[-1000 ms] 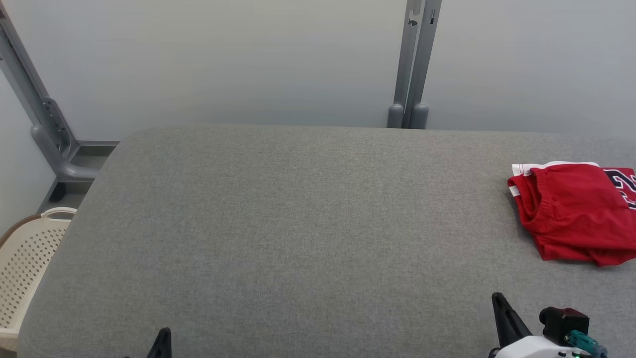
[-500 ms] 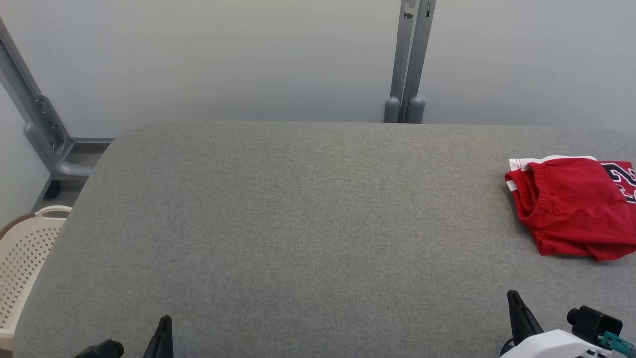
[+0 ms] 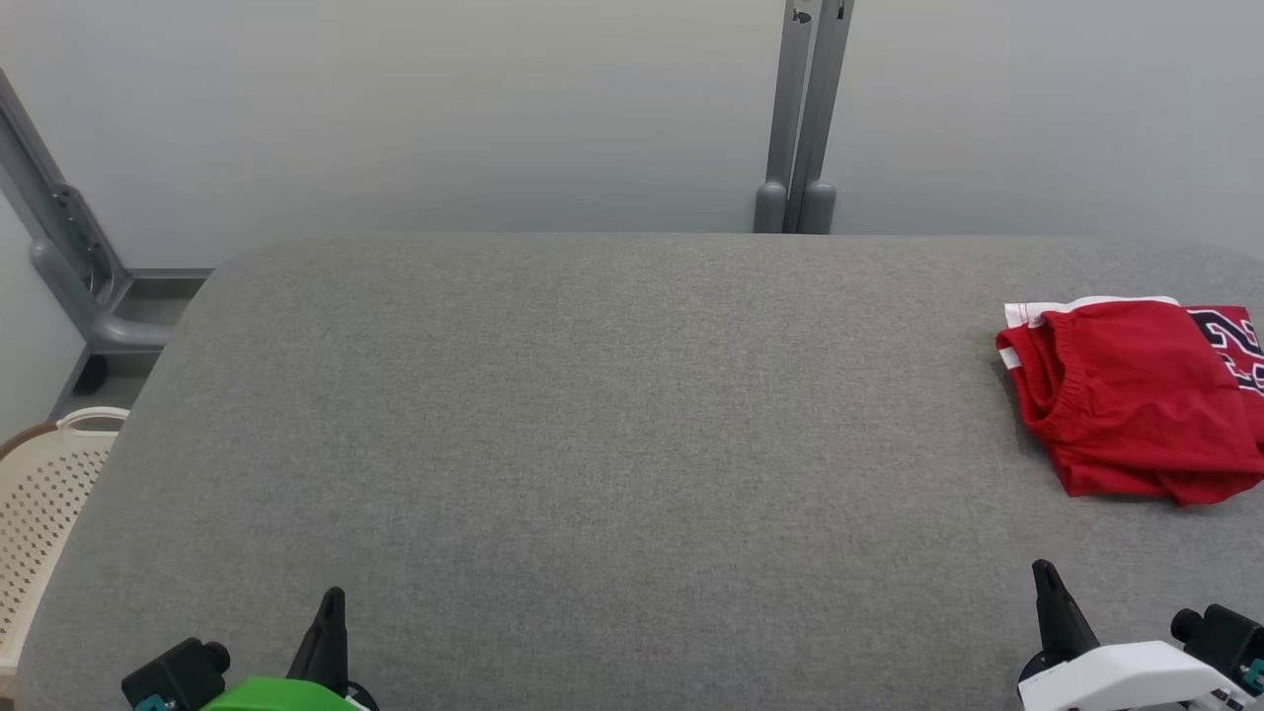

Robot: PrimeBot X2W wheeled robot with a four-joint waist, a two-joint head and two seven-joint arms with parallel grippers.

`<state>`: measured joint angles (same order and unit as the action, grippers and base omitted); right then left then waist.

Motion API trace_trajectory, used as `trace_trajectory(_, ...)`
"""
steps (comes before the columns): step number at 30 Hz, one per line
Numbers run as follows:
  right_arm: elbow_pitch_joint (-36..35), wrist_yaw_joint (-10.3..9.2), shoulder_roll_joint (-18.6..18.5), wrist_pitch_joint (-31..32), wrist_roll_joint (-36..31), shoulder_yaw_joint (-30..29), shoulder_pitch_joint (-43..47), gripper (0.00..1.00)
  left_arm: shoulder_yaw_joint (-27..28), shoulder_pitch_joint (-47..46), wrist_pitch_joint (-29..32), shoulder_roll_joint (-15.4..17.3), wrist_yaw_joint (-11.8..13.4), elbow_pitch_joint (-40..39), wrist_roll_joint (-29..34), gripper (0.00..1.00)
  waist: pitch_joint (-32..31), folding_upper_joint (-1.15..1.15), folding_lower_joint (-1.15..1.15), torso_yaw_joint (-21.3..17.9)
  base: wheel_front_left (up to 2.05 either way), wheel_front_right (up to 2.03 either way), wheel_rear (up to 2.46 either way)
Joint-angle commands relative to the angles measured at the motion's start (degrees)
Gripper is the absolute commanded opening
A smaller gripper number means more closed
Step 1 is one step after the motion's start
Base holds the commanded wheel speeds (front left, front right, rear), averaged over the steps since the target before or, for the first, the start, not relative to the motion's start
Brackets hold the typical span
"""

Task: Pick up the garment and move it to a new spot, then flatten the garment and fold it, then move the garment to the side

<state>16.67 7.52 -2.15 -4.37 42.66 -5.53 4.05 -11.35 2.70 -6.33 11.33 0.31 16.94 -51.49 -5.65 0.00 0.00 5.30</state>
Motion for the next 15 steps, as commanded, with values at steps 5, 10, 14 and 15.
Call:
trace_trajectory(5, -1.78, -0.01, -0.39, 0.85, 4.7, -0.98, -1.67, 0.0, 1.1, -2.93, 1.03, -0.6, -0.91, -0.2, -4.04, 0.0, 0.32, 0.0, 0.0, -0.29, 0.0, 0.0, 0.0)
trace_trajectory(10, -2.44, -0.01, -0.43, 1.61, 8.38, -1.61, -1.77, 0.0, 1.7, -4.03, 1.92, -1.22, -1.45, 0.14, -7.09, 0.0, 0.64, 0.0, 0.0, -0.57, 0.0, 0.0, 0.0)
trace_trajectory(14, -2.96, 0.0, -0.45, 2.19, 11.21, -2.09, -1.81, 0.0, 2.15, -4.91, 2.65, -1.73, -1.91, 0.39, -9.46, 0.0, 0.89, 0.0, 0.0, -0.8, 0.0, 0.0, 0.0)
trace_trajectory(15, -3.09, 0.0, -0.46, 2.31, 11.9, -2.21, -1.83, 0.0, 2.25, -5.09, 2.8, -1.86, -2.0, 0.45, -9.97, 0.0, 0.95, 0.0, 0.0, -0.85, 0.0, 0.0, 0.0)
